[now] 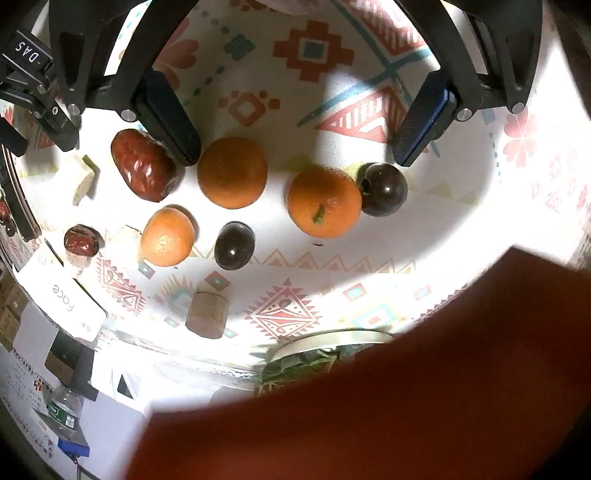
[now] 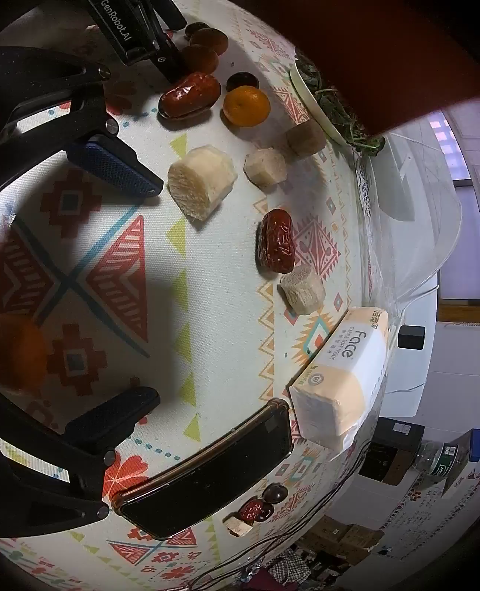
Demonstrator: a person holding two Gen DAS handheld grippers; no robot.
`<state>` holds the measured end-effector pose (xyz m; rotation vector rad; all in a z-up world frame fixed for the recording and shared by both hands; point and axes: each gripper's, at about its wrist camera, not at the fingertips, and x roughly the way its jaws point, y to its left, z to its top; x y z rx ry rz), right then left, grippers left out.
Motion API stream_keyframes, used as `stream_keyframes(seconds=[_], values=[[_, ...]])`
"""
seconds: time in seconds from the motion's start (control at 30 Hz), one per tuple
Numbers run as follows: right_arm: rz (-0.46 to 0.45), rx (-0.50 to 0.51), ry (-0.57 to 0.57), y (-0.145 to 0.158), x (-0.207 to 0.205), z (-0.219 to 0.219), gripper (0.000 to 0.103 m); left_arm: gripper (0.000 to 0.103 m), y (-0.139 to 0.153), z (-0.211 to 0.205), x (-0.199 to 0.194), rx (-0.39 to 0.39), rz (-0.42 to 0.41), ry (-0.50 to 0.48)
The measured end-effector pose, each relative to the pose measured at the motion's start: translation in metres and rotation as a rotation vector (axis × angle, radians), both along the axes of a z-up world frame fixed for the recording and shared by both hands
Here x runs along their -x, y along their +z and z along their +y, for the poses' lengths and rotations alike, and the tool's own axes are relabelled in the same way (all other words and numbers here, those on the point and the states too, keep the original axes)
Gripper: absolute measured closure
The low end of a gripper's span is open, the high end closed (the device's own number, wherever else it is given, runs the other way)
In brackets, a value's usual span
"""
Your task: Organize fruits
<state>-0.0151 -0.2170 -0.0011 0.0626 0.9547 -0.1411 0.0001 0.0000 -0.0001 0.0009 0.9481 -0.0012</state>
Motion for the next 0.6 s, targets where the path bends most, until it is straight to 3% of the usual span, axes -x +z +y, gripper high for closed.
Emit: stream_keyframes(seconds=[0.6], values=[[-0.002,-0.002,0.000,0.0003,0.0004,0.0002,0.000,0.000,0.0012,-0.0007,0.0011,0.002,0.000,0.000]])
